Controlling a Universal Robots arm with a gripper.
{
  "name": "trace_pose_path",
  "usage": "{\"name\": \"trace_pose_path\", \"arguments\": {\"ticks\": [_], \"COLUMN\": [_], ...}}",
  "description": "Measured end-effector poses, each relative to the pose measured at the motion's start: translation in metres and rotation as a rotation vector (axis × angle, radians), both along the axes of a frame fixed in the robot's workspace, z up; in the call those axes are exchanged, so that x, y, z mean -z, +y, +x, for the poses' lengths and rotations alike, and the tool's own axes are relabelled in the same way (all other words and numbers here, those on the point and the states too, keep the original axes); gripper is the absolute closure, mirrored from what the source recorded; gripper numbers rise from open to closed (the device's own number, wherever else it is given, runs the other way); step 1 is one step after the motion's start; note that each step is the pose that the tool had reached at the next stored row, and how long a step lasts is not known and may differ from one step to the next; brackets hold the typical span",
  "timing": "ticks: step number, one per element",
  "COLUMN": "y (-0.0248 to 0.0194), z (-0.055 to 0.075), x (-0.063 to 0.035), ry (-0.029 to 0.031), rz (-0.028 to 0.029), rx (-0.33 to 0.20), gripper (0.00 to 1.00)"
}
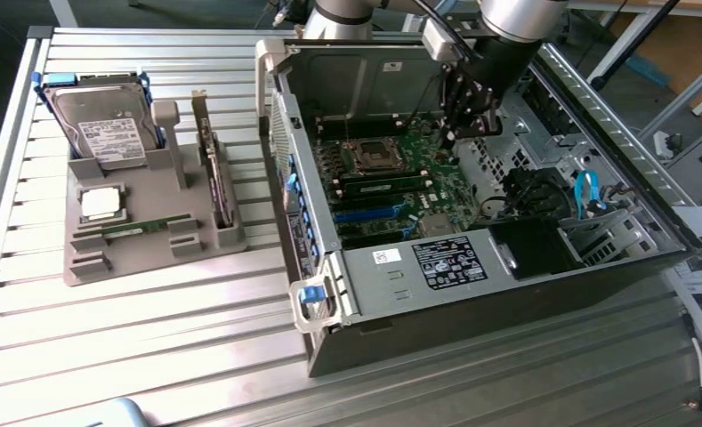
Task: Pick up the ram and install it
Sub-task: 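Press down the ram until it locks into place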
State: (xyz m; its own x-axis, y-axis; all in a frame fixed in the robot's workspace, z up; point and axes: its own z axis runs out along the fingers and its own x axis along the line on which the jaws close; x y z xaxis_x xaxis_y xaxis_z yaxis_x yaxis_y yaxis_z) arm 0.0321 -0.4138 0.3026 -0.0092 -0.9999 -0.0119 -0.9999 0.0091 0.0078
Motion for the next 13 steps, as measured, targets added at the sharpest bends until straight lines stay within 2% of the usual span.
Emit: {"name": "trace_pose_path", "arguments": {"ticks": [13], "y": [0.0], "z": [0.0], "x": [0.0113], "ry": [0.0], "rz": [0.0001], "rx": [0.0], "gripper": [0.89]}}
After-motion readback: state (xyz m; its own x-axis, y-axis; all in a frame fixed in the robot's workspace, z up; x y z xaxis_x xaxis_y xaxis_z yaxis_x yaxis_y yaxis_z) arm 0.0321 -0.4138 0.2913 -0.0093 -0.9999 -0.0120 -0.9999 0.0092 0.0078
